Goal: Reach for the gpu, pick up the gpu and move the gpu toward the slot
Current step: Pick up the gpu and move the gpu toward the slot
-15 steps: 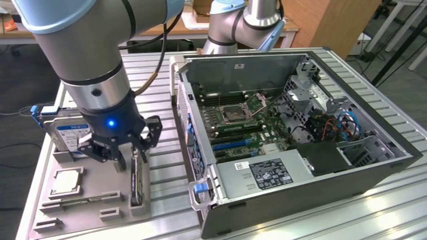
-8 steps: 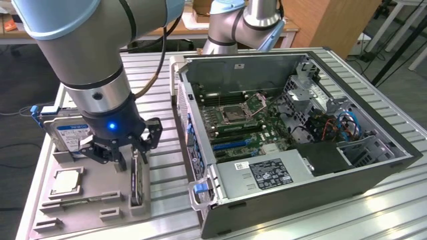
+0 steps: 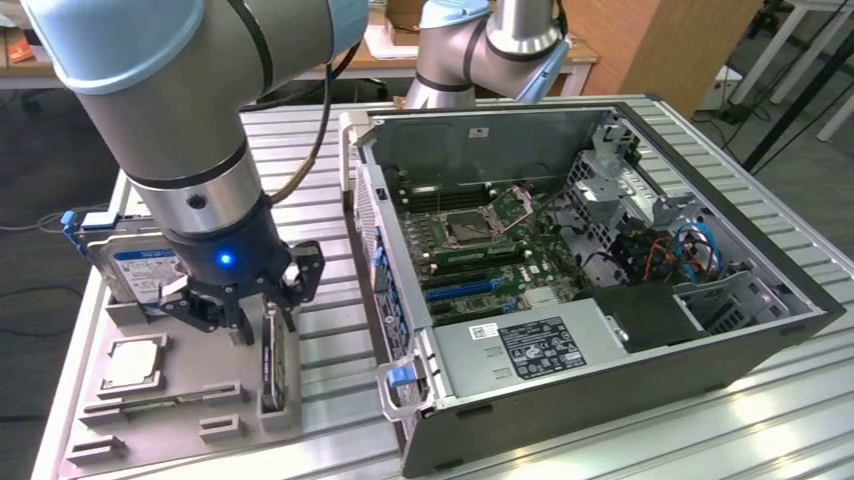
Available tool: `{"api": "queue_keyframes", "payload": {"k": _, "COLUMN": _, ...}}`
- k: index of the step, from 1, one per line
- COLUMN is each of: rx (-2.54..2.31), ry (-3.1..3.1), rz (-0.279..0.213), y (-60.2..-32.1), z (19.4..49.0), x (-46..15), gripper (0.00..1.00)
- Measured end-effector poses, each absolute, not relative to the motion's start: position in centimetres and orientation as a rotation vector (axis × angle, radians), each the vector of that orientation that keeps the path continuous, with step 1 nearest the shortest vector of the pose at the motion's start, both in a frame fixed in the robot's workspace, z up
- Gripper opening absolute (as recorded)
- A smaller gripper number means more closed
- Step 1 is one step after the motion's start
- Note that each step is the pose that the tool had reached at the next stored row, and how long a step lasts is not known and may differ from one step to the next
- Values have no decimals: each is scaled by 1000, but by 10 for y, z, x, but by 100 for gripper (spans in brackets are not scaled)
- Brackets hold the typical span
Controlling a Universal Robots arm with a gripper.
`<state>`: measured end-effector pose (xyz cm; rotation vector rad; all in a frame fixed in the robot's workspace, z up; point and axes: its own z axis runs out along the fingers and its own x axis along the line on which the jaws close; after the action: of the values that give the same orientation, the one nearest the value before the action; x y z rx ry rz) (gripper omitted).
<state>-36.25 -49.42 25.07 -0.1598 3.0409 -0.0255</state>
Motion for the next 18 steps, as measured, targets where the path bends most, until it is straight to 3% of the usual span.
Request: {"api": "queue_keyframes", "payload": {"k": 18, "rx": -159, "ry": 3041, "rz": -25, "y": -494, "z": 234, "x": -364, "gripper": 47}}
